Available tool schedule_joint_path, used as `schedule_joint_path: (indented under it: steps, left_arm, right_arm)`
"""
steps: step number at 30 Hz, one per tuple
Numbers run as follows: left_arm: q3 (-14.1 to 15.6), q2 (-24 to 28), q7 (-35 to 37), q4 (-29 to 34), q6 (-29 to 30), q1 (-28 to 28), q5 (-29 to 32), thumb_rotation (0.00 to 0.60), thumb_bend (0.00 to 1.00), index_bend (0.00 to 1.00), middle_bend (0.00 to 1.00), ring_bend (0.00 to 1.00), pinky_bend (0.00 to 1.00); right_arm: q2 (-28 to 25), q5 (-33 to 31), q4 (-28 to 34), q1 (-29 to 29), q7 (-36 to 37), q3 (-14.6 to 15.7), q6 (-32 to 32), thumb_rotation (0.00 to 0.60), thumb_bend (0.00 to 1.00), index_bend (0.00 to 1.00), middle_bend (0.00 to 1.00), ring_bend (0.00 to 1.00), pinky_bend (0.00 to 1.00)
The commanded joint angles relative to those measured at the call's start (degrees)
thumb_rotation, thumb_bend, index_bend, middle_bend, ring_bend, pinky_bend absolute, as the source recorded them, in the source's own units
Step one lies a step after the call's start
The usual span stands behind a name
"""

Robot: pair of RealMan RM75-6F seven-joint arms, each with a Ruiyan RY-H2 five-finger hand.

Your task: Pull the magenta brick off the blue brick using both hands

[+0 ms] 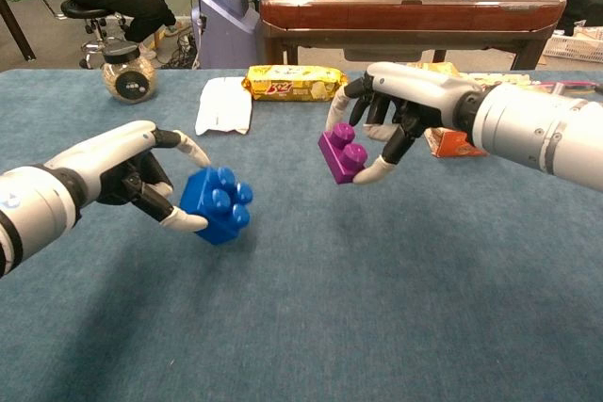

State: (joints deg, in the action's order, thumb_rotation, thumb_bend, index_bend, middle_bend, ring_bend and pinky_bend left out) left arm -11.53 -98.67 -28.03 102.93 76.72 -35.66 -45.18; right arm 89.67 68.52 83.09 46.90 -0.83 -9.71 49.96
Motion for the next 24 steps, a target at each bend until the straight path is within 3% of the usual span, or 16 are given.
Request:
schedule_joint_path:
  steps: [1,3,6,13,16,18,21,24]
  left_arm:
    - [2.63,-0.40,-2.46,-1.86,2.88,0.55,-4.94,0.600,0.00,0.16,1.00,0.97,1.00]
    - [3.39,-0.16,-3.47,-2.03,3.75,0.88,-6.52,0.600,0.00,0.11,1.00,0.93,1.00]
    - [4.94,0.91,-4.25,-2.39,5.96,1.97,-10.51,0.600,0.00,0.08,0.97,0.86,1.00]
    - [6.78,6.29,-3.35,-1.34,7.61,5.17,-14.40,0.600,0.00,0.08,0.59,0.69,0.98]
    - [7.50,9.39,-1.42,-1.35,8.44,7.00,-16.37,0.600,0.00,0.10,0.46,0.56,0.89]
    - [8.17,11.49,0.97,-1.89,9.50,8.47,-18.93,0.600,0.00,0.13,0.42,0.48,0.78]
    - [10.17,15.64,5.97,-2.99,8.88,10.06,-23.45,0.600,0.00,0.17,0.37,0.39,0.62]
    - [13.39,21.43,10.33,-4.47,5.53,10.47,-28.20,0.600,0.00,0.17,0.31,0.31,0.47]
  right_arm:
    - [-0.87,-0.38,0.43,-0.30,-1.31,0.64,-0.57,0.600,0.00,0.18,1.00,1.00,1.00]
    - [-1.60,-0.25,1.20,-0.60,-1.86,0.80,-0.33,0.600,0.00,0.11,0.97,1.00,1.00]
    - [-3.94,0.75,3.29,-1.63,-3.65,1.49,1.19,0.600,0.00,0.02,0.86,0.96,0.98]
    - [-11.52,1.33,10.51,-5.13,-8.95,3.47,5.22,0.600,0.00,0.00,0.50,0.62,0.79]
    - [-15.13,1.47,13.59,-7.49,-11.70,4.64,8.19,0.600,0.00,0.00,0.37,0.46,0.66]
    - [-17.64,1.64,15.29,-9.24,-13.07,5.47,10.17,0.600,0.00,0.00,0.32,0.38,0.57]
    - [-20.35,2.86,16.45,-11.89,-13.70,6.41,13.56,0.600,0.00,0.00,0.29,0.33,0.49]
    - [-21.91,4.60,16.61,-14.62,-14.23,7.18,17.46,0.600,0.00,0.00,0.28,0.33,0.47]
